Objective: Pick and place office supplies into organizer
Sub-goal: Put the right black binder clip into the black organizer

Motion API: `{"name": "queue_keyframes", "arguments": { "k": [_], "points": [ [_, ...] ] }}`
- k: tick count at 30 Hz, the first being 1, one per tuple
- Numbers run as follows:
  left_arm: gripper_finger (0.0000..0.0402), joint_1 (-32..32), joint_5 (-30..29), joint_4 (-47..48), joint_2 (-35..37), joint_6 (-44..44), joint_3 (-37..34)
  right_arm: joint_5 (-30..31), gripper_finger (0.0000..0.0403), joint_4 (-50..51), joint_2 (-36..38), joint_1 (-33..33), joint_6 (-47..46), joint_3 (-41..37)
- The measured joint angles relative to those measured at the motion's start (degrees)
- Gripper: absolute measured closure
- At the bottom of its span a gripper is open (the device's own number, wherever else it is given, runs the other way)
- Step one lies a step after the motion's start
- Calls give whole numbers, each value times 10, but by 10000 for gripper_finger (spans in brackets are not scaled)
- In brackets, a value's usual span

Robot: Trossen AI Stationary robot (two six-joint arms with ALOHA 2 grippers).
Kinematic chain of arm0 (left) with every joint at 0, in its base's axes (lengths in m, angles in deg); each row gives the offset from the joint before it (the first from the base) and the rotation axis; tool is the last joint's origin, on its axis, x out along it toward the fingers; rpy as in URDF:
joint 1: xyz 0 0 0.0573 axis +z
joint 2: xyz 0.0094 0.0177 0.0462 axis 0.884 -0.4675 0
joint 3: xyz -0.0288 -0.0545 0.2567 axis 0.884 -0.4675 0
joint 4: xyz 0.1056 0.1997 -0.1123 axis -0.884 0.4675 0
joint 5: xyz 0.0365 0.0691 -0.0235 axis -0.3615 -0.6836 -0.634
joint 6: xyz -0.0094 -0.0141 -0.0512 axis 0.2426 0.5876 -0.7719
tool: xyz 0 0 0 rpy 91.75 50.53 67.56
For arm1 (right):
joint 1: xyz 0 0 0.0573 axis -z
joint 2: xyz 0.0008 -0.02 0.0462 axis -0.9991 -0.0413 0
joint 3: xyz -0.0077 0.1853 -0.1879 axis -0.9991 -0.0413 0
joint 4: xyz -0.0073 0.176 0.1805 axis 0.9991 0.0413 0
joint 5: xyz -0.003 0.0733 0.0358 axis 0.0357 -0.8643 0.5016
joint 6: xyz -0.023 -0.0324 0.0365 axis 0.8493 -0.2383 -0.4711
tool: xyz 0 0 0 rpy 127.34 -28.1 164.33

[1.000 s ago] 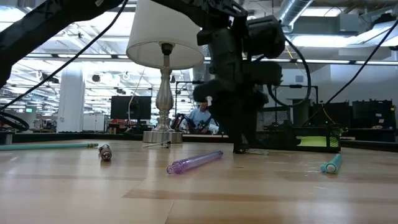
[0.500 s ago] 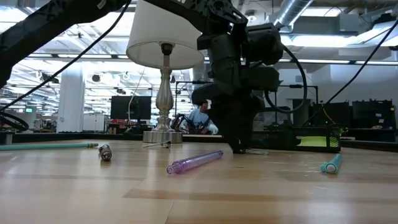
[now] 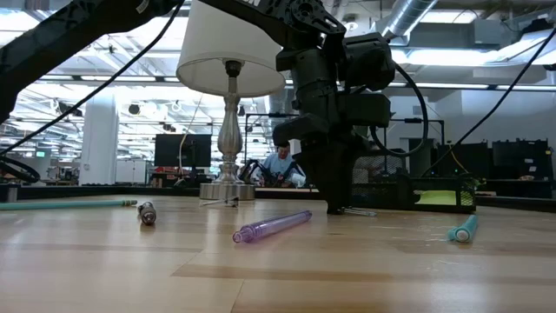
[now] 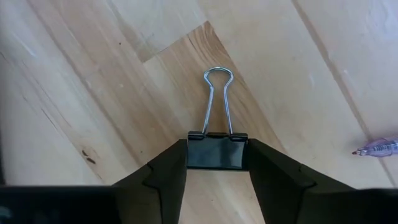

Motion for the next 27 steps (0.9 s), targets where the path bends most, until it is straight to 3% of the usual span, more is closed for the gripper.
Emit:
{"name": "queue_keyframes", "arguments": {
  "k": [10, 15, 23, 27],
  "points": [
    [232, 0, -6, -29, 4, -24, -34, 0, 289, 0, 0, 0, 0, 0],
    [263, 0, -16, -28, 2, -24, -21, 0, 289, 0, 0, 0, 0, 0],
    [278, 6, -105, -24, 0, -6, 70, 0, 289, -1, 0, 0, 0, 0],
    [278, 22, -120, -36, 2, 9, 131, 0, 289, -1, 0, 0, 0, 0]
  ]
}}
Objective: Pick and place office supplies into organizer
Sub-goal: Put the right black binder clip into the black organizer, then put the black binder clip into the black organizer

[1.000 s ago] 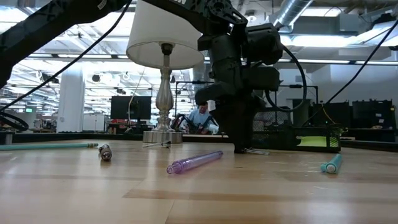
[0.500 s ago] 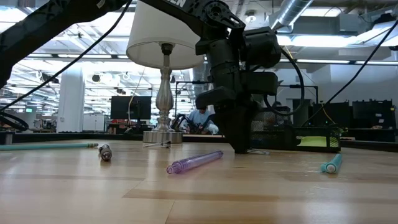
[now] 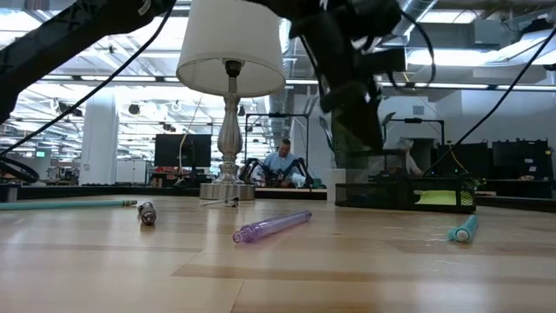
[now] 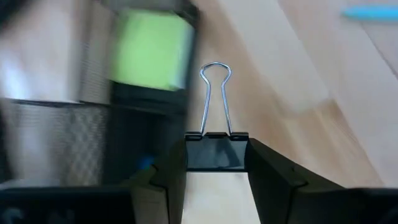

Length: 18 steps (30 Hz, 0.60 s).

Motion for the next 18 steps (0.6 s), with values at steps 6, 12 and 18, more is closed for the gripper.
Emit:
{"name": "queue_keyframes", "arguments": {
  "k": [6, 12, 18],
  "points": [
    [262, 38, -10, -5, -2, 36, 9, 0, 289, 0, 0, 0, 0, 0],
    [230, 54, -33, -39, -50, 55, 9, 9, 289, 0, 0, 0, 0, 0],
    [223, 54, -55, -38, -68, 41, 9, 13, 289, 0, 0, 0, 0, 0]
  ]
}}
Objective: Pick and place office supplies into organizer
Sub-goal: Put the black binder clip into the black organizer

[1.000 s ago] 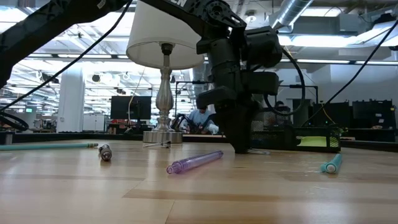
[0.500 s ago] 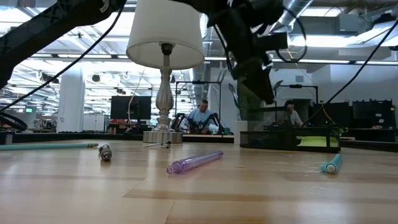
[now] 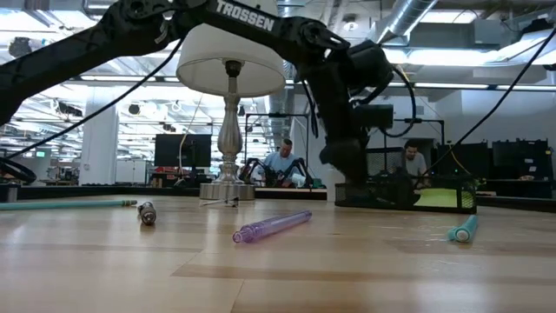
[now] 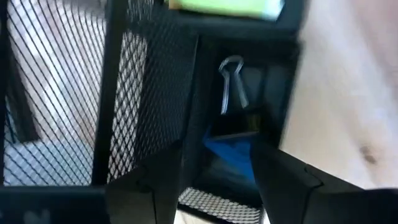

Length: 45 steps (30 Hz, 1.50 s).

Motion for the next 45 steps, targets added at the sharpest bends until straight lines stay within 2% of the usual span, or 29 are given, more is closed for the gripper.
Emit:
{"name": "queue_keyframes", "arguments": {
  "k": [4, 9, 15, 20, 22, 24, 26, 28, 30, 34, 37, 41, 45],
  "points": [
    [222, -9, -5, 19, 5, -7, 0, 0, 289, 0, 0, 0, 0, 0],
    [222, -29, -35, 118, 52, -17, 0, 0, 289, 0, 0, 0, 0, 0],
    [222, -43, 16, 238, 126, -81, 0, 0, 289, 1, 0, 0, 0, 0],
    [221, -33, 28, 430, 154, -134, 0, 0, 289, 1, 0, 0, 0, 0],
    [221, -20, 71, 430, 153, -194, -22, 12, 289, 0, 0, 0, 0, 0],
    [221, -5, 162, 424, 159, -244, -56, 29, 289, 0, 0, 0, 0, 0],
    [221, 8, 266, 418, 167, -251, -90, 43, 289, -1, 0, 0, 0, 0],
    [221, 17, 325, 405, 170, -257, -122, 45, 289, -5, 0, 0, 0, 0],
    [221, 24, 314, 423, 168, -276, -158, 45, 289, -15, 0, 0, 0, 0],
    [221, 37, 226, 427, 186, -302, -247, 45, 289, -32, 0, 0, 0, 0],
    [221, 45, 223, 429, 225, -321, -320, 45, 289, -32, 0, 0, 0, 0],
    [221, 48, 229, 424, 314, -343, -417, 45, 289, -32, 0, 0, 0, 0],
    [221, 48, 177, 336, 454, -426, -525, 71, 289, -32, 0, 0, 1, 0]
  ]
}}
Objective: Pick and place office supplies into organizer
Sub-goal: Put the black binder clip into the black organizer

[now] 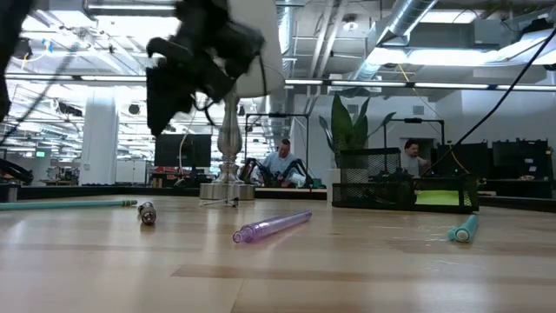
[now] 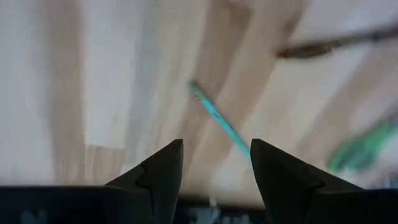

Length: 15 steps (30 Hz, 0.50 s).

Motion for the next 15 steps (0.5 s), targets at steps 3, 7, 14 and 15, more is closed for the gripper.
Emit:
{"name": "queue_keyframes", "arguments": {
  "k": [3, 7, 14, 15],
  "points": [
    [221, -7, -45, -167, 124, -161, -110, 30, 289, 0, 0, 0, 4, 0],
    [221, -32, -95, -380, 241, -396, -259, 50, 289, 0, 0, 1, 35, 0],
    [221, -38, 1, -628, 252, -294, -394, 52, 289, -12, 0, 1, 64, 0],
    [221, -38, 11, -643, 240, -271, -394, 52, 289, -18, 0, 1, 64, 0]
  ]
}}
